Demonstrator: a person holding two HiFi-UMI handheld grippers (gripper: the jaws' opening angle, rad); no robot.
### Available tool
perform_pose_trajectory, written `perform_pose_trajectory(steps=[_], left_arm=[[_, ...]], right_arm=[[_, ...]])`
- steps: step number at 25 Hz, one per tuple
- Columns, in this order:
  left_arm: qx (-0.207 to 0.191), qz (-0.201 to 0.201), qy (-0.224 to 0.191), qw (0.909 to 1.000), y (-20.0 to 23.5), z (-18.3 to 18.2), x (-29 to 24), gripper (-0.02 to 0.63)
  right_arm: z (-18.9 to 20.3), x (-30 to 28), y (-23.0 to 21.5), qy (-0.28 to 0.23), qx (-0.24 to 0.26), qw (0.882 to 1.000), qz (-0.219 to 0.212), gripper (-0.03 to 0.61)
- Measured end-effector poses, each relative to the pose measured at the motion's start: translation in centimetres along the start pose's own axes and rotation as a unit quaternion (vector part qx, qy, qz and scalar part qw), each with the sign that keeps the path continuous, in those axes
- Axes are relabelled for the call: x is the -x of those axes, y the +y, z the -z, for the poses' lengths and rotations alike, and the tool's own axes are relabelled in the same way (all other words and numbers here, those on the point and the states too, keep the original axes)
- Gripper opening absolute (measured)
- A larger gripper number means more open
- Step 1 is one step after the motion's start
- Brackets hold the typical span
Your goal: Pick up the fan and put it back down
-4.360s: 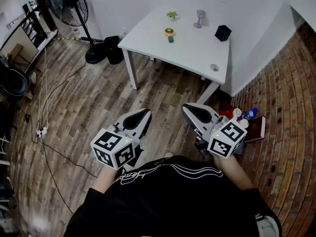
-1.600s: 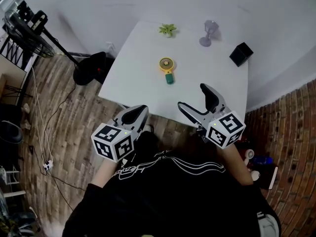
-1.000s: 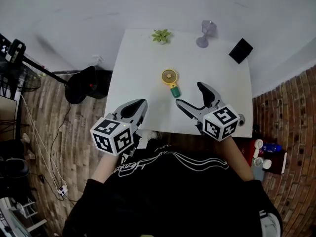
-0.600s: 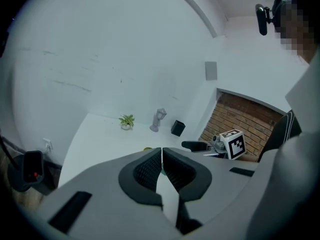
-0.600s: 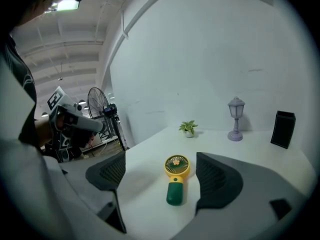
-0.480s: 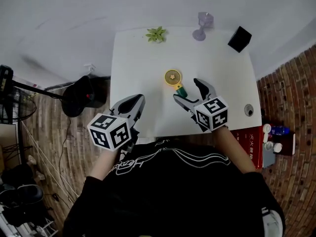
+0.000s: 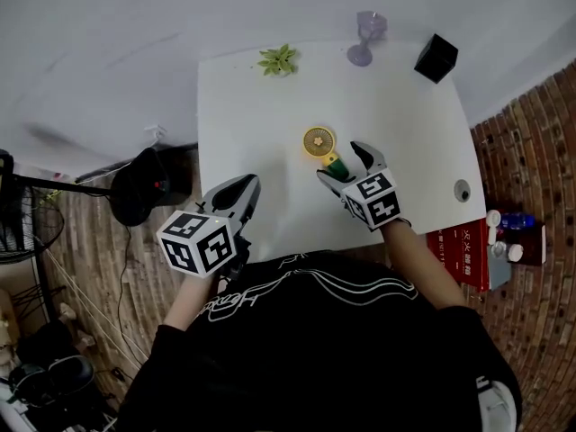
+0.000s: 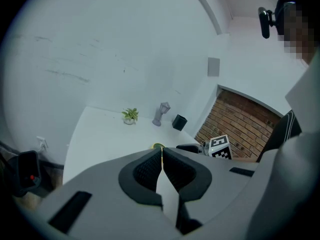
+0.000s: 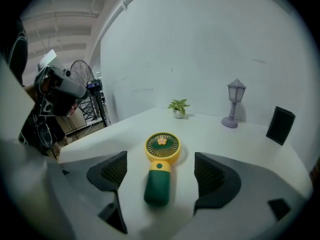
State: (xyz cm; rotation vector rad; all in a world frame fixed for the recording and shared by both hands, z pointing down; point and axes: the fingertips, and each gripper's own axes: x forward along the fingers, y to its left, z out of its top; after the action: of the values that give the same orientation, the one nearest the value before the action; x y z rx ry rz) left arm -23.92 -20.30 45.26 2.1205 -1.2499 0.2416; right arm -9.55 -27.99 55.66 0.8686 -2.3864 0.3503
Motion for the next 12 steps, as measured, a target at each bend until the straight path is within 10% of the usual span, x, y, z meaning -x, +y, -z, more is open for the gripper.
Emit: perform_pose_trajectory(steps=[12], left_arm=[[0.010,0.007,0.008,0.9999,1.5,0.5,-0.3,0.034]], right_arm=[[2.3,-2.7,-0.3,0.045,-0.023,0.999,0.016,0.333]])
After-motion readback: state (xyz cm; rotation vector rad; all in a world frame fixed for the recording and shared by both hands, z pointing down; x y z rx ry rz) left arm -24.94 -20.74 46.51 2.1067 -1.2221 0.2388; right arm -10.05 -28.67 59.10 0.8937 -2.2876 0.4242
